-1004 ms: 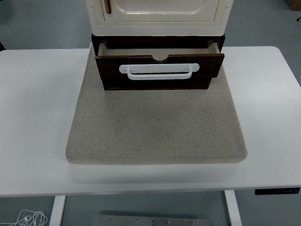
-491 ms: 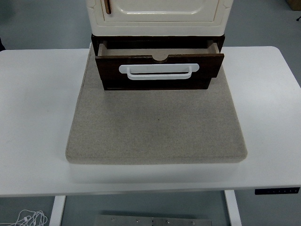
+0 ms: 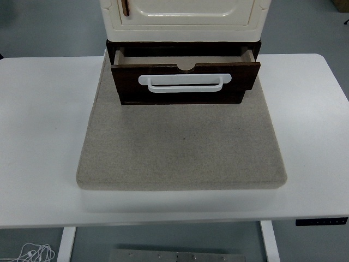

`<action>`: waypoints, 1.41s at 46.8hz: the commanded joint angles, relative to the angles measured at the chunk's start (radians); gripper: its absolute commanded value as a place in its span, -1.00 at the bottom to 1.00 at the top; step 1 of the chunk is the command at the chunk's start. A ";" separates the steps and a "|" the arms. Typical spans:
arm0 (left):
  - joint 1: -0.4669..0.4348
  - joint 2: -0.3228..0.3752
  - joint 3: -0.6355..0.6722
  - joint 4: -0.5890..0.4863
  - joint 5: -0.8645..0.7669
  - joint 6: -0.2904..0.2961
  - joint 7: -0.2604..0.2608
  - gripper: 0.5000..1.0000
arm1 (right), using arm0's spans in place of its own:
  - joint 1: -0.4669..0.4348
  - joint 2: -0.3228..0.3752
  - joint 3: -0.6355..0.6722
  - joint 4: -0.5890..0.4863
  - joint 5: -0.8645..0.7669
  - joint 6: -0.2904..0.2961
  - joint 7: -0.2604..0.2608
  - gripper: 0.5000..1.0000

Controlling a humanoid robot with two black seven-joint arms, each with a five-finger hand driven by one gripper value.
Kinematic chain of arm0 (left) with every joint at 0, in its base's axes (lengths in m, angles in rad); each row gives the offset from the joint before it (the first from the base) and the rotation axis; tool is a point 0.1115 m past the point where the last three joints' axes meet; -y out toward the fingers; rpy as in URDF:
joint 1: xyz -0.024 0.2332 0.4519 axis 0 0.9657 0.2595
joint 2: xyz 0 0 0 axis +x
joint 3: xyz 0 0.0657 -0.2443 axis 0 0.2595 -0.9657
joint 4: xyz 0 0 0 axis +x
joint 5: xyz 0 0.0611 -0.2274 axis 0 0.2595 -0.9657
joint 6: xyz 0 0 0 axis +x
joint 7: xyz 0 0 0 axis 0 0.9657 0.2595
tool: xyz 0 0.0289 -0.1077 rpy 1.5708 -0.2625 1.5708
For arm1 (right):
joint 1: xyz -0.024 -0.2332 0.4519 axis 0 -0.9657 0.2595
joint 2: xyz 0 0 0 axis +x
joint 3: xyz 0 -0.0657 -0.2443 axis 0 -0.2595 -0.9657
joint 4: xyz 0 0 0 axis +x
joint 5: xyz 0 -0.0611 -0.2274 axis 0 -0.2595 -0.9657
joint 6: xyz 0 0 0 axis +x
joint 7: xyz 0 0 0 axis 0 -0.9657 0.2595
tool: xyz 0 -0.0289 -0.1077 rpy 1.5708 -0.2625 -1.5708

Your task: Open the drawer under the combination cabinet

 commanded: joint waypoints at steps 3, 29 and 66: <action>0.109 -0.002 -0.011 0.009 -0.025 -0.002 0.000 1.00 | 0.001 0.000 0.002 0.000 0.002 0.000 0.000 0.70; 0.459 -0.146 -0.012 0.017 -0.145 -0.155 0.000 1.00 | -0.003 0.000 0.005 0.000 0.000 0.008 -0.001 0.71; 0.515 -0.261 -0.027 0.096 -0.347 -0.295 -0.035 1.00 | -0.003 0.000 0.003 0.001 0.000 0.008 0.000 0.71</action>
